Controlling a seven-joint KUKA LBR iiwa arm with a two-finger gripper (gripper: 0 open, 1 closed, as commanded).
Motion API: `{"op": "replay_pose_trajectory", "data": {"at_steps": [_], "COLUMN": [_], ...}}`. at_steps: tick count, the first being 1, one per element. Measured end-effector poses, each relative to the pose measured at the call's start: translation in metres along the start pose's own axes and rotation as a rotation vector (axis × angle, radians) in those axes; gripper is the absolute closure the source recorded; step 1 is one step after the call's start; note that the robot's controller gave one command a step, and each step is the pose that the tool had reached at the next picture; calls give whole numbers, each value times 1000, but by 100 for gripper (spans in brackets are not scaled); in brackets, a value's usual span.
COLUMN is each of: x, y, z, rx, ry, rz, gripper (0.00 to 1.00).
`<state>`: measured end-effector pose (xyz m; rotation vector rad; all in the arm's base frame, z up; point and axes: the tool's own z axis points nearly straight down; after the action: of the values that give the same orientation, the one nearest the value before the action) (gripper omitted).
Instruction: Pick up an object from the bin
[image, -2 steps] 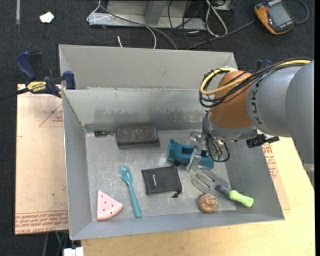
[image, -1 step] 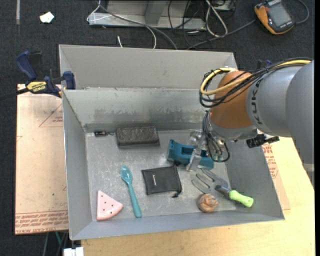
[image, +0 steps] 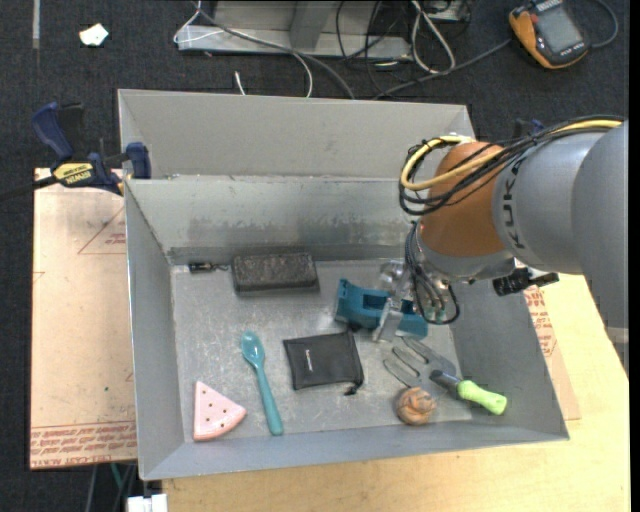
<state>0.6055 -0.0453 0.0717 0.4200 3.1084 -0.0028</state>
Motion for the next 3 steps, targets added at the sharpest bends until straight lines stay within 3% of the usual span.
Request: {"op": "replay_pose_trajectory", "data": {"at_steps": [3], "x": [0], "y": [0], "z": [0], "rx": [0], "ry": [0], "rz": [0], "gripper": [100]}}
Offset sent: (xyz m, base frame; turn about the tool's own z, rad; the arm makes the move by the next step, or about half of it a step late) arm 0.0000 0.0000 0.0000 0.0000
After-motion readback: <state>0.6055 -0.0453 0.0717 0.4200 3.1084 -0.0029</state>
